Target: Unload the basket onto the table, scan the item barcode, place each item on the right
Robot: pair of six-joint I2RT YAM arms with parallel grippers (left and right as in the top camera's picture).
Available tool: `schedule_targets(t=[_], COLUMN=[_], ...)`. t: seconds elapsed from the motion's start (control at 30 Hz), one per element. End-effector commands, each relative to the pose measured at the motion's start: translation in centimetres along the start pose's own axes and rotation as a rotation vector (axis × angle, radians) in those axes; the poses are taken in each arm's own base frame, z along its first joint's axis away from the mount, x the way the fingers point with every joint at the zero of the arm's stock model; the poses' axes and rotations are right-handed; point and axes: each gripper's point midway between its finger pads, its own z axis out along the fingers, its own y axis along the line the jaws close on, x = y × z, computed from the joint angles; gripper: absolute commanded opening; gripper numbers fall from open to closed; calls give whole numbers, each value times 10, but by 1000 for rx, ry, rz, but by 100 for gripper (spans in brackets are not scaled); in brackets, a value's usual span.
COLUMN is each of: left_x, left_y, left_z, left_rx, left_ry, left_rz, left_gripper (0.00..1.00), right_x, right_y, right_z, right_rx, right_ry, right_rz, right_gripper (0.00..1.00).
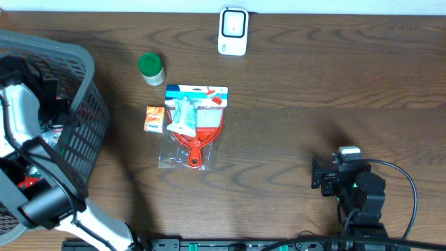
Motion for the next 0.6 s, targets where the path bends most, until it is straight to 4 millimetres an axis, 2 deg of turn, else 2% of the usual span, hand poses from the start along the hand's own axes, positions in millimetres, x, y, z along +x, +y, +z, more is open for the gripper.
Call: schedule_targets(t=[0.0, 0.2, 0.27, 0.57], left_x=[8, 18, 24, 39], left_y=[-10, -8, -1, 38], left_z=[22, 43, 47, 43], left_rx=[65, 53, 16, -210], left_ry=[40, 102, 133, 233], left_rz=[11, 30, 35, 48], left_gripper=[98, 98, 98, 98], right_x=[1, 3, 4, 5], right_y=[-1, -3, -4, -4], right_z=[0, 0, 0, 0], right_rx=[4, 16, 25, 25], right_ry=[2, 12, 15, 17], right_rz=[13, 13, 13, 14], right_gripper=[99, 99, 99, 99])
